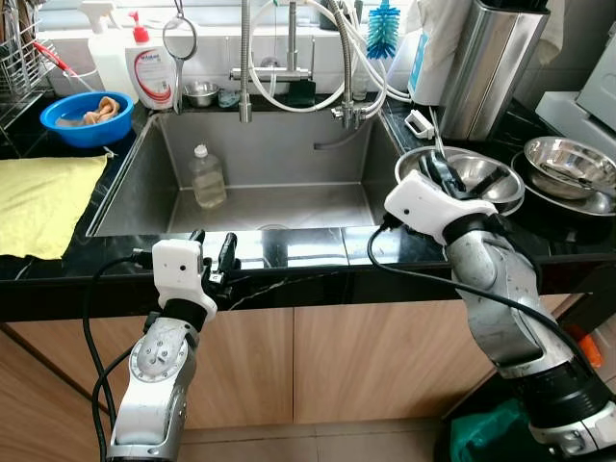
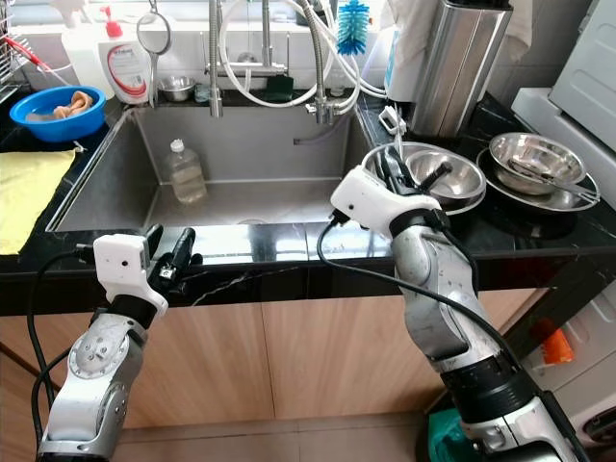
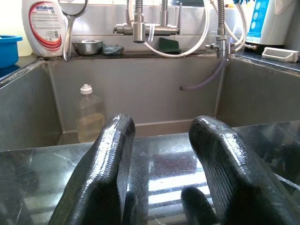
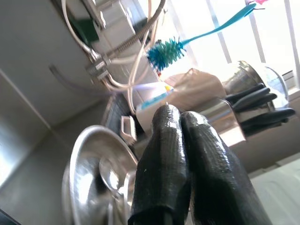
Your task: Kitchen organization
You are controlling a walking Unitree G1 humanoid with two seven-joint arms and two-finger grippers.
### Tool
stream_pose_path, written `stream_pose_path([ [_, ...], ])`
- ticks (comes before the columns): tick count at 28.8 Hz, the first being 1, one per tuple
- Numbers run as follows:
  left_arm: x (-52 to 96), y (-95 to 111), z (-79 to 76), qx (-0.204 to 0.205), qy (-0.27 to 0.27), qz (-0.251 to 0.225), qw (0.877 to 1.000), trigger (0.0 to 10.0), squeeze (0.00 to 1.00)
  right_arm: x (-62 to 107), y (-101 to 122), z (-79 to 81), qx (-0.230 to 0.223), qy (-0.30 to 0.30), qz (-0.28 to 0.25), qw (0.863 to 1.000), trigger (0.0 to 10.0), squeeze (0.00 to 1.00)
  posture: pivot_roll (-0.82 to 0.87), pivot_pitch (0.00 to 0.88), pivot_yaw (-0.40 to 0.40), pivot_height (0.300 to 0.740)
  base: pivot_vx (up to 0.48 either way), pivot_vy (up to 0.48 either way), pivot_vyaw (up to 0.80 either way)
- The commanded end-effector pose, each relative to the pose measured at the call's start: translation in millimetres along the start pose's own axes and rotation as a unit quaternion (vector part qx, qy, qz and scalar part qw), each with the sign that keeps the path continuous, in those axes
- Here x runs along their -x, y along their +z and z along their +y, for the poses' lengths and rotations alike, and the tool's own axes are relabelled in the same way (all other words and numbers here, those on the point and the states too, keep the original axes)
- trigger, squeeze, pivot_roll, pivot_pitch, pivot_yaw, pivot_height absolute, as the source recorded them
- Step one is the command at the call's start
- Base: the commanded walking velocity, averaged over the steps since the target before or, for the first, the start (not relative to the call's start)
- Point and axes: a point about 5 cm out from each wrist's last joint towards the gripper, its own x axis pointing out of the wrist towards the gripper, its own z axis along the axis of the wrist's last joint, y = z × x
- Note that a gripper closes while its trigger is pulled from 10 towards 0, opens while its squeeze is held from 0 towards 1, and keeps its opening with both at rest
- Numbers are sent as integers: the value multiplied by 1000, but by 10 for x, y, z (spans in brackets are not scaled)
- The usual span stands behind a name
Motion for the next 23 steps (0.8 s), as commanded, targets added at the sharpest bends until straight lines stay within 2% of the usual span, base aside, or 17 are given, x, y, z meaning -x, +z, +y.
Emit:
stream_pose_path([
  [1, 0, -24, -9, 4, -3, 7, 1000, 10000, 0, -20, 107, -49, -98, 0, -26, 995, 10000, 0, -72, 0, -40, 706, 0, 0, 0],
  [2, 0, -24, -9, 4, -3, 7, 1000, 10000, 0, -20, 107, -49, -98, 0, -26, 995, 10000, 0, -72, 0, -40, 706, 0, 0, 0],
  [3, -1, -24, -11, 3, -3, 6, 1000, 10000, 0, -22, 122, -25, -140, 11, -27, 990, 10000, 0, -71, 0, -40, 706, 0, 0, 0],
  [4, -1, -24, -11, 3, -3, 6, 1000, 10000, 0, -22, 122, -25, -140, 11, -27, 990, 10000, 0, -71, 0, -40, 706, 0, 0, 0],
  [5, -3, -22, -13, 4, -3, 6, 1000, 10000, 0, -25, 138, -3, -178, 22, -28, 983, 10000, 0, -71, 0, -40, 706, 0, 0, 0],
  [6, -15, -11, -12, 3, -2, 2, 1000, 10000, 0, -52, 250, 51, -252, 68, -58, 964, 10000, 0, -73, 0, -40, 706, 0, 0, 0],
  [8, -23, -3, -7, 1, 0, 0, 1000, 10000, 0, -74, 347, 63, -270, 93, -87, 954, 10000, 0, -75, 0, -41, 706, 0, 0, 0],
  [11, -27, -2, -3, 1, 2, -2, 1000, 10000, 0, -104, 393, 39, -288, 95, -97, 948, 10000, 0, -74, 0, -41, 706, 0, 0, 0],
  [12, -26, -3, -5, 1, 1, -2, 1000, 10000, 0, -127, 386, 36, -305, 98, -92, 943, 10000, 0, -75, 0, -42, 706, 0, 0, 0],
  [13, -25, -4, -12, 1, 1, -2, 1000, 10000, 0, -163, 371, 63, -342, 117, -86, 928, 10000, 0, -74, 0, -44, 706, 0, 0, 0],
  [16, -23, -8, -29, 1, 0, -3, 1000, 10000, 0, -191, 363, 125, -364, 154, -89, 914, 10000, 0, -67, 0, -45, 706, 0, 0, 0],
  [23, -22, 5, -33, -5, -6, -5, 1000, 10000, 0, -328, 112, 249, -391, 157, -8, 907, 10000, 0, -56, 0, -41, 706, 0, 0, 0],
])
